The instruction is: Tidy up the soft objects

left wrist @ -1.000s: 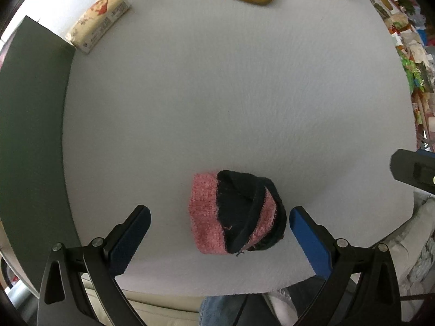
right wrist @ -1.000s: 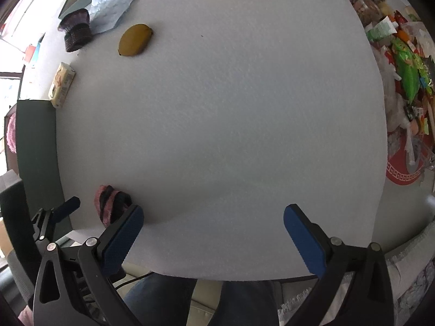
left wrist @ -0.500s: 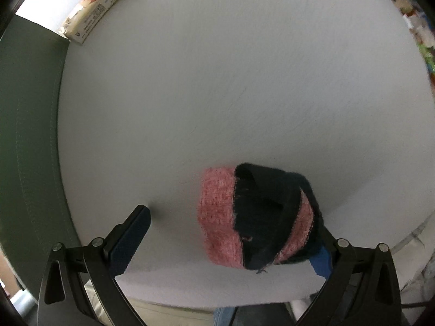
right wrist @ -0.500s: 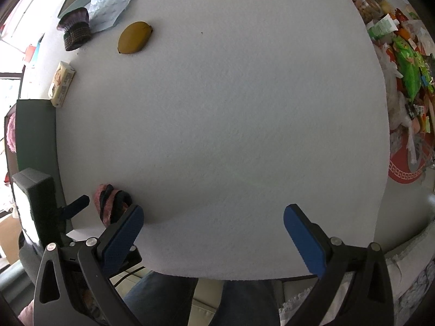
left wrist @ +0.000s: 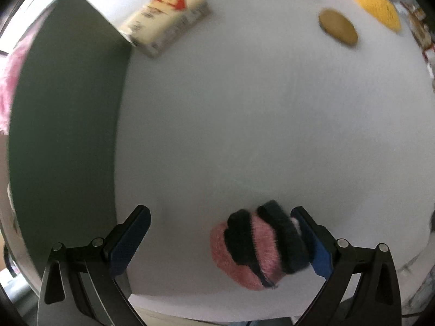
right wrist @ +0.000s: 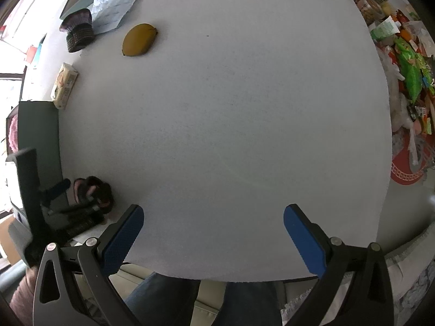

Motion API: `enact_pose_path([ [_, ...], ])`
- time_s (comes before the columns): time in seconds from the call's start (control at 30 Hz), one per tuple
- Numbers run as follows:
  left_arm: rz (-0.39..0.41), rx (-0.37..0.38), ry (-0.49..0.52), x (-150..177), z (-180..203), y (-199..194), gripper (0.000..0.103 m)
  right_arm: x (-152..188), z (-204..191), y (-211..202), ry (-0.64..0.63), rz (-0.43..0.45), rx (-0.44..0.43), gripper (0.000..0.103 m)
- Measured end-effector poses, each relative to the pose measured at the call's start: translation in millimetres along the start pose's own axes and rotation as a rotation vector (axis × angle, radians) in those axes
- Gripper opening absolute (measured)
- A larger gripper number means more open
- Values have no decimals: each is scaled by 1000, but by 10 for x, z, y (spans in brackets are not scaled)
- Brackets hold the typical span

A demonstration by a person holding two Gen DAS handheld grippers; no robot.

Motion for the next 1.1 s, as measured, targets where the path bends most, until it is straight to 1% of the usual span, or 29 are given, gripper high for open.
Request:
enact_pose_path([
  [0.1, -24, 45, -54, 34, 17, -46, 103, 9, 15, 7, 9, -1, -9, 103],
  [0.23, -52, 66, -101, 203, 57, 1, 103, 22, 22, 27, 16, -8, -19, 103],
  [0.3, -70, 83, -122, 218, 104, 73, 103, 33, 27, 52, 17, -13, -18, 103],
  [0.43, -81, 60, -105, 163, 199, 243, 103, 46, 28, 97, 14, -25, -15, 103],
  [0.53, -90, 56, -123, 119, 283, 350, 103, 25, 2, 125, 4, -29, -11, 103],
  [0.67, -78, 46, -109, 67, 330, 386, 103, -41, -89, 145, -26, -24, -4, 103],
  [0.77, -84, 47, -112, 28, 398, 413, 103, -182, -197, 167, -60, -17, 6, 103],
  [0.83, -82, 47, -106, 128, 348, 408, 103, -298, -282, 197, -86, -14, 15, 103],
  [0.93, -102, 49, -111, 117, 321, 437, 103, -525, -442, 256, -133, -12, 34, 103],
  [0.97, -111, 50, -110, 101, 248, 462, 103, -615, -504, 274, -153, -5, 42, 103],
  [1.03, -129, 50, -108, -15, 227, 494, 103, -778, -618, 313, -188, 11, 63, 103],
  [1.1, -141, 51, -106, -43, 240, 517, 103, -964, -743, 361, -225, 32, 84, 103],
])
Point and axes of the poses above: each gripper's, at about its wrist camera, not at the fingertips, and y roughly the way its jaws point, z to its right, x to its underside, the point moved 1 cm from there along y, roughly the way its jaws point, and after that the axes turned 4 degrees about z, right-handed, at the moved point
